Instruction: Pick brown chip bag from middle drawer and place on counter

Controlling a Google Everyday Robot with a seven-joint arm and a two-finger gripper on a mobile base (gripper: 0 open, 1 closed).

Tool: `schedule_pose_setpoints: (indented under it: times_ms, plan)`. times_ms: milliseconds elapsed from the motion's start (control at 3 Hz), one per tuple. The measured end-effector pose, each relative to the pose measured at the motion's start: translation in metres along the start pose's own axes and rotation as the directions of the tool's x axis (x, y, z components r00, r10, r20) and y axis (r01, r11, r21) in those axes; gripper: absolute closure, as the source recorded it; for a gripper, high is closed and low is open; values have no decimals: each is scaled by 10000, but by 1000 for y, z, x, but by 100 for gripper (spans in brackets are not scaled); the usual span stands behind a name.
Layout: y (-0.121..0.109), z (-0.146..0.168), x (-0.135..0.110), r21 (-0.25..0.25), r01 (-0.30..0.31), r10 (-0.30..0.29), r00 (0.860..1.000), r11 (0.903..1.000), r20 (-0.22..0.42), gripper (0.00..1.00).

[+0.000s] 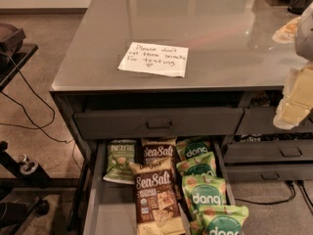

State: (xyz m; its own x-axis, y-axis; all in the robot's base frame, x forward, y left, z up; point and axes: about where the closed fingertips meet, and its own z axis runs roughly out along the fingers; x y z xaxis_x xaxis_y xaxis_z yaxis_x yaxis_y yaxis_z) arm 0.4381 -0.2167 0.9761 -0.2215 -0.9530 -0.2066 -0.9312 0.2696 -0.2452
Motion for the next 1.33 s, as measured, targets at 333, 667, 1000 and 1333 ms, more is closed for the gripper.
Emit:
schedule_pose_setpoints:
  times_ms: [333, 667, 1000, 1333]
  plan:
    - [0, 0, 0, -1, -1, 1, 10000, 10000, 4, 0]
    - [4, 8, -3, -126, -64, 70, 9991, 9999, 417, 0]
    - [28, 43, -17, -617, -166, 266, 9861, 9980, 1643, 0]
    - [68, 98, -49, -1424, -433, 874, 9434, 9889, 3201, 0]
